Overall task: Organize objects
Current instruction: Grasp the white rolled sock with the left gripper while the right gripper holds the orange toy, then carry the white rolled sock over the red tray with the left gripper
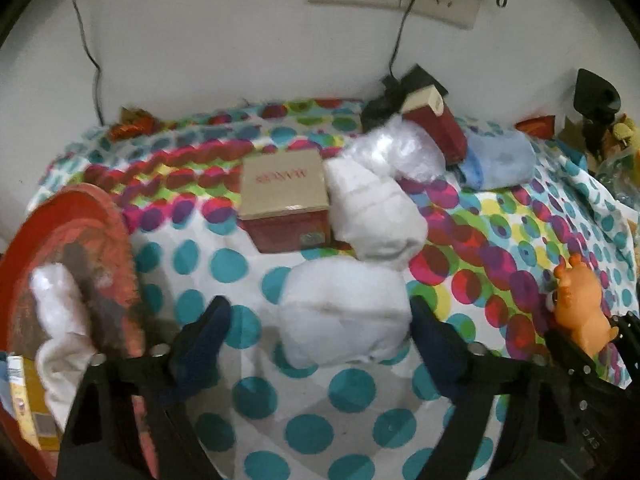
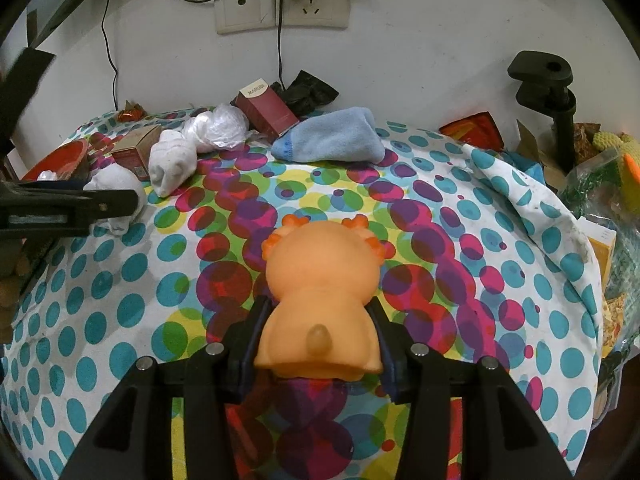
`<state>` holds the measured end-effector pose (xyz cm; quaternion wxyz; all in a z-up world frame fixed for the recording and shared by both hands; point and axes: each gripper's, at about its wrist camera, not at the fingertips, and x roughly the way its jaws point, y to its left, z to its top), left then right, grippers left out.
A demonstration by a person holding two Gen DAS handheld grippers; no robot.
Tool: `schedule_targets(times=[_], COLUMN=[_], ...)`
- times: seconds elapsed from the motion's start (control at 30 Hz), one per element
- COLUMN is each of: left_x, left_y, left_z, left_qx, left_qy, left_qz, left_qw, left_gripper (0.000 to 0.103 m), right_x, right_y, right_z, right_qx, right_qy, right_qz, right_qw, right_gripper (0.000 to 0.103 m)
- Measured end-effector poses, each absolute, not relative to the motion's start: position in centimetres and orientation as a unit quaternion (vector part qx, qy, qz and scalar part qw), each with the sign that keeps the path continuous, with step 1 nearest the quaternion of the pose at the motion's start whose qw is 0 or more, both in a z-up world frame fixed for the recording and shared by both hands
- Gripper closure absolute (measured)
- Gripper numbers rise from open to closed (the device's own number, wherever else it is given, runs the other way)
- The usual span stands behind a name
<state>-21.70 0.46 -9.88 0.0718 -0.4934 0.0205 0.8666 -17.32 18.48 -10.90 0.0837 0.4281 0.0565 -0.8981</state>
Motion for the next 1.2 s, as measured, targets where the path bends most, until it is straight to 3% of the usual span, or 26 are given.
schedule_targets(times=[0.07,0.13,1.2], left_x=[-21.7,-21.6,-15.7], left_y=[0.5,0.7,0.2], left_z=[-10.1,-10.0,-3.5], left_qx=[-0.495,-0.494,-0.456], left_qy=[0.002,-0.006,0.038], left_qz=[0.865,0.865,0.886], left_qw=[0.086,0.088,0.081], left_gripper=[0.042,0.049,0.049], right_x=[-17.3,-17.3,-17.3], right_y=[18.5,18.5,18.6], right_z=[-10.9,-10.9,-10.8], right_qx=[0.428,0.428,0.428], right_qy=[0.055,0.056,0.057], right_qz=[-0.898,-0.898,-0.898], right_qw=[0.084,0.084,0.086], right_gripper=[0.054,0.054,0.054])
